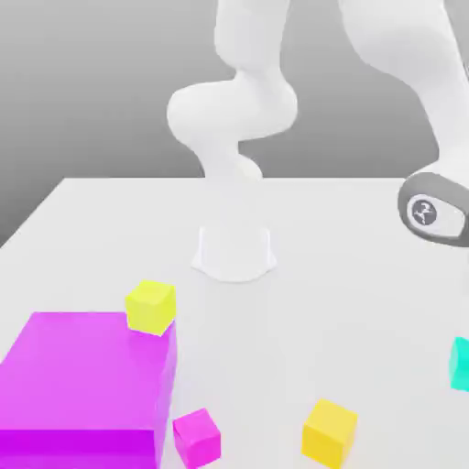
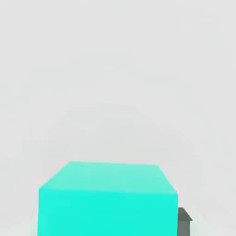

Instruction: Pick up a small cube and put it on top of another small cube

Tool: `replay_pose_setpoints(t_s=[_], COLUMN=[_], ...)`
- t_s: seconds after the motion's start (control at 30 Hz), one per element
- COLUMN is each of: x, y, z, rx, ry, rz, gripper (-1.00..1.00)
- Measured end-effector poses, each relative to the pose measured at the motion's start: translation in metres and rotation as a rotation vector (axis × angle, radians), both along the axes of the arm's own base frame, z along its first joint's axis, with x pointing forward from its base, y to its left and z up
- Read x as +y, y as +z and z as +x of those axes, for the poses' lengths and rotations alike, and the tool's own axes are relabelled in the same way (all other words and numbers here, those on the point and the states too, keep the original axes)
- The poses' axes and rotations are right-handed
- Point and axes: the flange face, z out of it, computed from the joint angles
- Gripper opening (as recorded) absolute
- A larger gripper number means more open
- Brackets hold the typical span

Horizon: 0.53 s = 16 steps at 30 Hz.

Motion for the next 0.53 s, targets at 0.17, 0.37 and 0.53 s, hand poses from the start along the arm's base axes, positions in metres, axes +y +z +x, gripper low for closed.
replay_pose_setpoints(t_s=[0.17,0.37,0.53], x=[-0.095,-0.148,-0.150], y=[0.026,-0.003,-0.023], z=[0.027,0.034,0.033], rx=[0.002,0.008,0.008], ry=[-0.051,-0.081,-0.082], rz=[0.000,0.016,0.015], gripper=[-1.00,-1.00,1.00])
